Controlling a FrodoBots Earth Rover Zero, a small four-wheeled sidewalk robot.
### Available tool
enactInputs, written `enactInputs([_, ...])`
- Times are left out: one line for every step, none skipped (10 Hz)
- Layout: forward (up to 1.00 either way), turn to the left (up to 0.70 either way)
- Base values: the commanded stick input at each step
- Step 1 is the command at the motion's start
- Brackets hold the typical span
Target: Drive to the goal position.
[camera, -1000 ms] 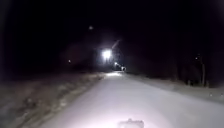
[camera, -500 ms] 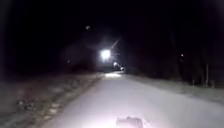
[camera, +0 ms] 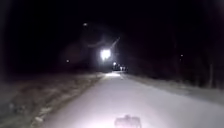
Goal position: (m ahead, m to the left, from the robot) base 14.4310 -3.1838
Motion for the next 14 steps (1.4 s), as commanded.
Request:
enactInputs([0.7, 0.0])
enactInputs([0.7, 0.0])
enactInputs([0.7, 0.0])
enactInputs([0.7, 0.0])
enactInputs([0.7, 0.13])
enactInputs([0.7, 0.14])
enactInputs([0.7, 0.14])
enactInputs([0.7, 0.14])
enactInputs([0.7, 0.14])
enactInputs([0.7, 0.05])
enactInputs([0.7, 0.0])
enactInputs([0.7, 0.0])
enactInputs([0.7, 0.0])
enactInputs([0.7, 0.0])
